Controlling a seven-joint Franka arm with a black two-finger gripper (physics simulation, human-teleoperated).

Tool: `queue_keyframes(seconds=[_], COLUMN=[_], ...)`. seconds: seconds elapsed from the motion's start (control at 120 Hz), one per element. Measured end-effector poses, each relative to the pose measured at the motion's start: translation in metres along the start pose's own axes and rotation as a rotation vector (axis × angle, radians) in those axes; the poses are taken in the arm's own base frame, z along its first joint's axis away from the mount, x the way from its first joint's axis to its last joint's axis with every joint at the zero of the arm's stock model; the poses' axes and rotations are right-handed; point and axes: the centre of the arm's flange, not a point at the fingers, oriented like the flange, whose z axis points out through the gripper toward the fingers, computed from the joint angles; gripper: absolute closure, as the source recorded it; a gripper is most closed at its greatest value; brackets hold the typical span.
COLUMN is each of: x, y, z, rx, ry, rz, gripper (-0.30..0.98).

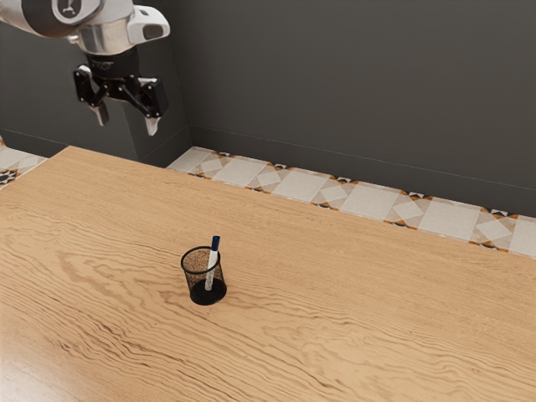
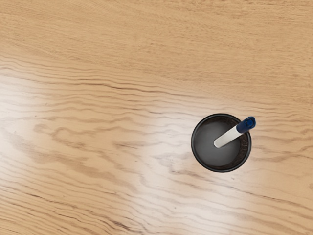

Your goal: Take the marker out of the pen holder and place it to the left of the pen holder.

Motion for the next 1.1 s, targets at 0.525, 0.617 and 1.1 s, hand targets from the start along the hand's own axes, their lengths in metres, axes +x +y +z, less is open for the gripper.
queue_keyframes(seconds=[0.525,0.617,1.1], x=[0.026,0.019,0.037], y=[0.087,0.093,0.113], z=[0.174,0.214,0.294], rx=[-0.031,-0.046,-0.038], ry=[-0.037,-0.038,0.011], rz=[0.04,0.037,0.088], gripper=[0.0,0.0,0.0])
